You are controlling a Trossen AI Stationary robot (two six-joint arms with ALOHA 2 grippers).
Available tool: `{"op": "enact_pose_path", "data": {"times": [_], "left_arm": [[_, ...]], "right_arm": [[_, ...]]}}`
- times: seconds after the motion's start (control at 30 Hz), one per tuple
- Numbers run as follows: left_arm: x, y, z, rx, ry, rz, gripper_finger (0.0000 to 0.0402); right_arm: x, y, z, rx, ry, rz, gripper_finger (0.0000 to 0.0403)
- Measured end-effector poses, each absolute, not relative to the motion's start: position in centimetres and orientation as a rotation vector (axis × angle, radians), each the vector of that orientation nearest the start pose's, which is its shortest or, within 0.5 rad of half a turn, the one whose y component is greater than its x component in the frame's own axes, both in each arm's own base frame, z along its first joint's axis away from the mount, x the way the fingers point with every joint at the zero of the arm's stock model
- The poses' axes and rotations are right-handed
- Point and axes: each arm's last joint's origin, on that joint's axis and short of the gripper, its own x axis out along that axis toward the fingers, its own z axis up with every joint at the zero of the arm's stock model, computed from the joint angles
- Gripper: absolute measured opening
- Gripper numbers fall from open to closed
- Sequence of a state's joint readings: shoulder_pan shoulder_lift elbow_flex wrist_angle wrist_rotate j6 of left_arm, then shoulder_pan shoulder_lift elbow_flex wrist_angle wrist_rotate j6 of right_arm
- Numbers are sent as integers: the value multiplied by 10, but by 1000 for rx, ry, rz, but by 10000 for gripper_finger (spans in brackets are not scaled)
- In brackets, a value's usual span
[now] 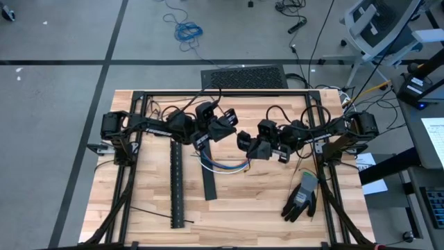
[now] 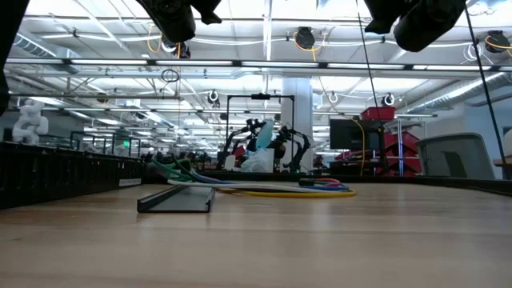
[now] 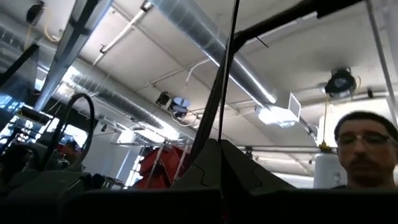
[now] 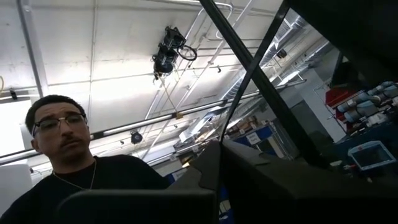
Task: Ziptie cables
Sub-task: Wrap the cable wires with a black zip tie
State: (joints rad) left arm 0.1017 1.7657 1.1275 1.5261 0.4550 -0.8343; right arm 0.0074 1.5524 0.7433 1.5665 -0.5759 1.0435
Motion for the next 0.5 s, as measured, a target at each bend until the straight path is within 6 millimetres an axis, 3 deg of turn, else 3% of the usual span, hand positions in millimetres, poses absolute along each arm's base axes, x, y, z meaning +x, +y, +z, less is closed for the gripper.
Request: {"op": "enact_pose_path", "data": {"times": [0.17, 0.5], "left_arm": [[358, 38, 343, -595, -683, -617, 22], [309, 75, 395, -340, -959, -388, 132]], "right_arm": [[294, 19, 294, 751, -342, 898, 0], [297, 21, 289, 773, -231, 927, 0]]}}
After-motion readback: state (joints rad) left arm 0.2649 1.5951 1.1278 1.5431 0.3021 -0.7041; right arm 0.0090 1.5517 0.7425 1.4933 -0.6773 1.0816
